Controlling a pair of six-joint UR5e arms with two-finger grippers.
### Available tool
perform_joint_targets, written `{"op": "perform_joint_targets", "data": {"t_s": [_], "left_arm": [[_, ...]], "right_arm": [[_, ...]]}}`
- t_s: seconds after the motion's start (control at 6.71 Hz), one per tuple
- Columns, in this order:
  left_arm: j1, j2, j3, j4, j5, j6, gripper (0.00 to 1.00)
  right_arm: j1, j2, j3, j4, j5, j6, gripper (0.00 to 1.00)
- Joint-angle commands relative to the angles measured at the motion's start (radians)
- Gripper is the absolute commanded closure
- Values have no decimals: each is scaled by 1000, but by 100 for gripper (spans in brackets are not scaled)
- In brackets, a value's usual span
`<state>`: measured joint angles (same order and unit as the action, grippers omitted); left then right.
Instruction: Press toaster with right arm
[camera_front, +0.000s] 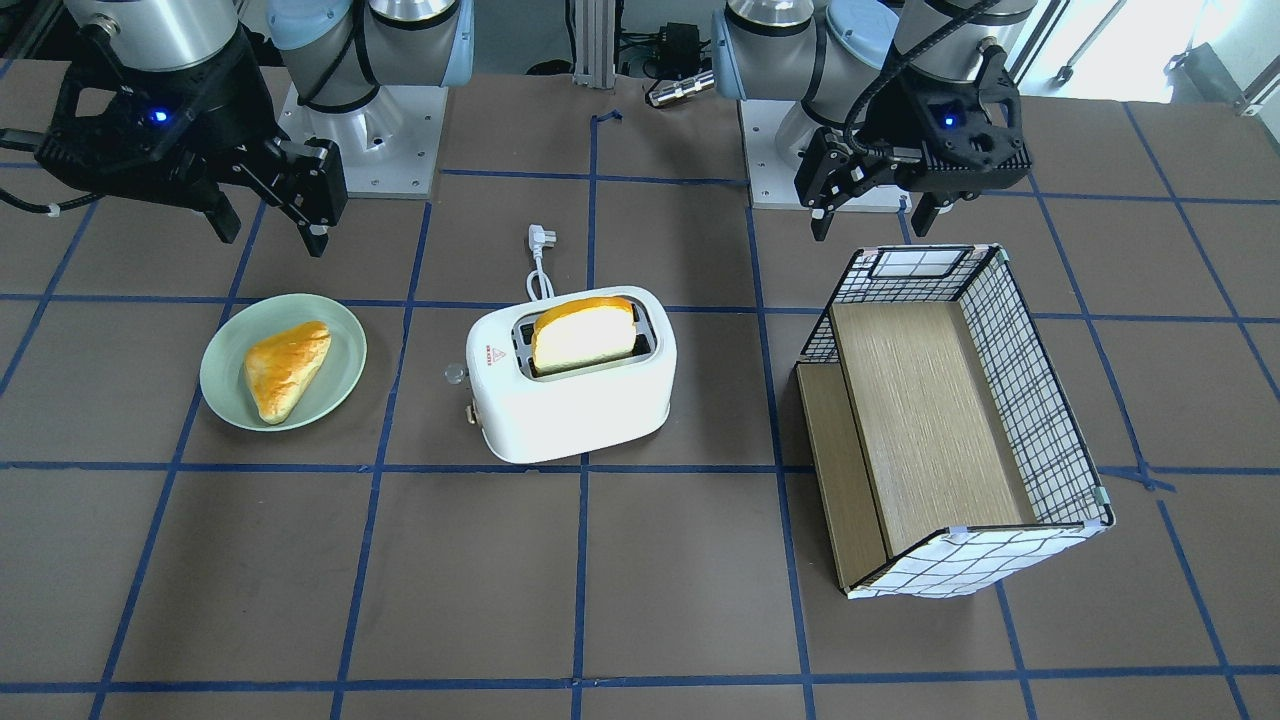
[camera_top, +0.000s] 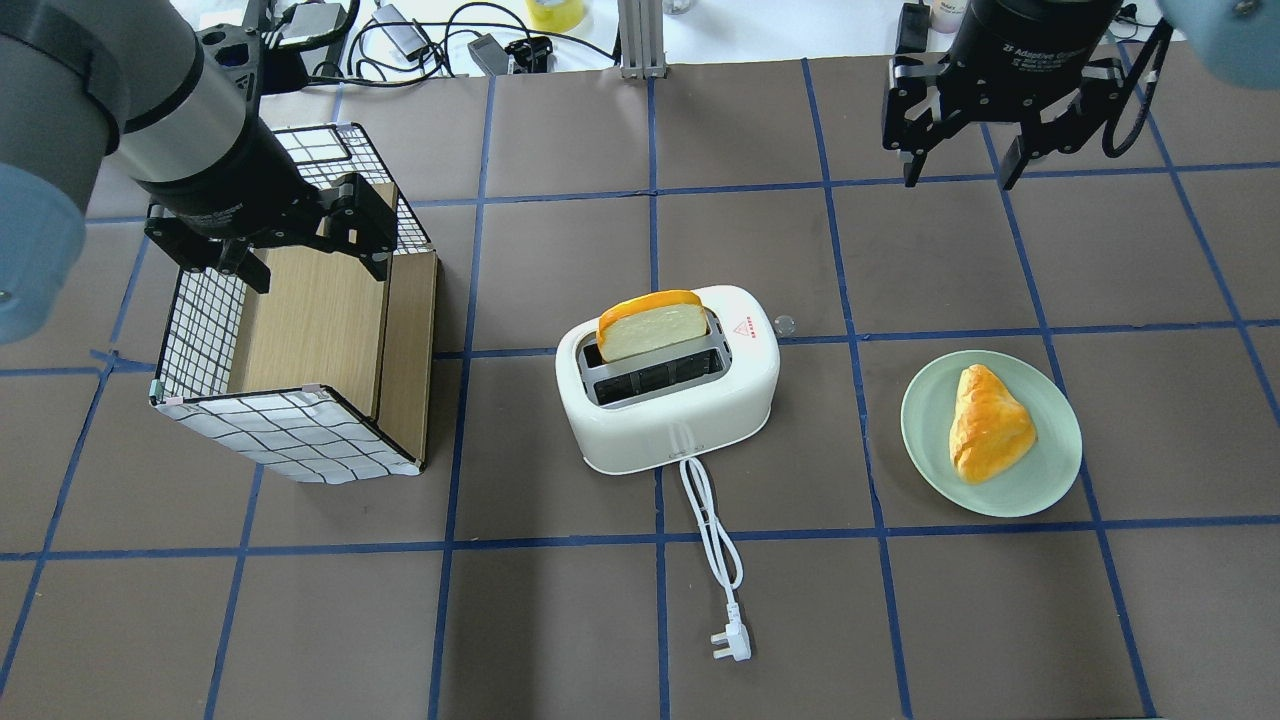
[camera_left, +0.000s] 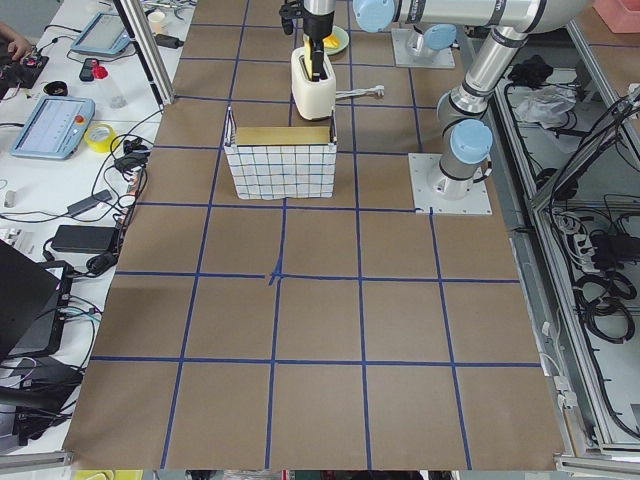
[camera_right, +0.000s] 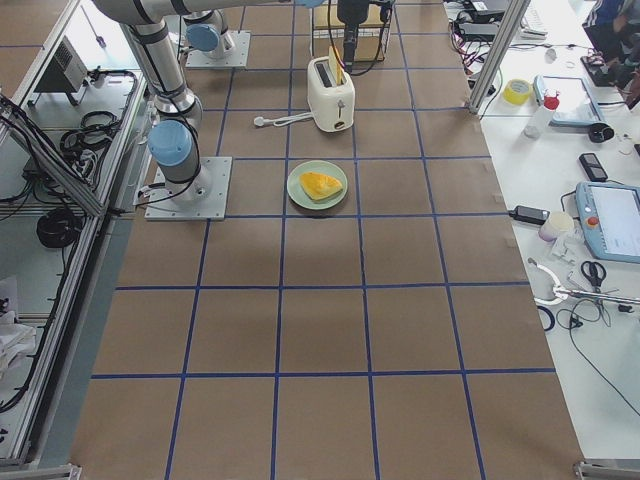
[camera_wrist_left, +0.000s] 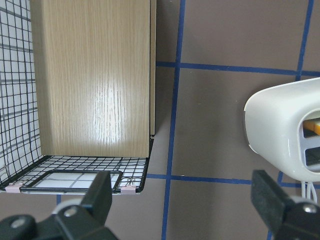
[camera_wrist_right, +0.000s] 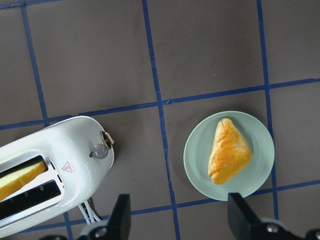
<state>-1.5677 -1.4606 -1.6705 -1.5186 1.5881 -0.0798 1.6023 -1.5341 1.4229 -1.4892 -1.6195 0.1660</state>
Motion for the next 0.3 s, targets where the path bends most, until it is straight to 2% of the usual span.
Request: {"op": "perform_joint_targets", "data": {"t_s": [0.0, 0.15], "left_arm": [[0, 0, 0, 0, 1, 0, 0], [0, 0, 0, 0, 0, 0, 0]], "right_arm": [[1, 0, 1, -13, 1, -3, 23], [1, 0, 1, -13, 1, -3, 23]]}}
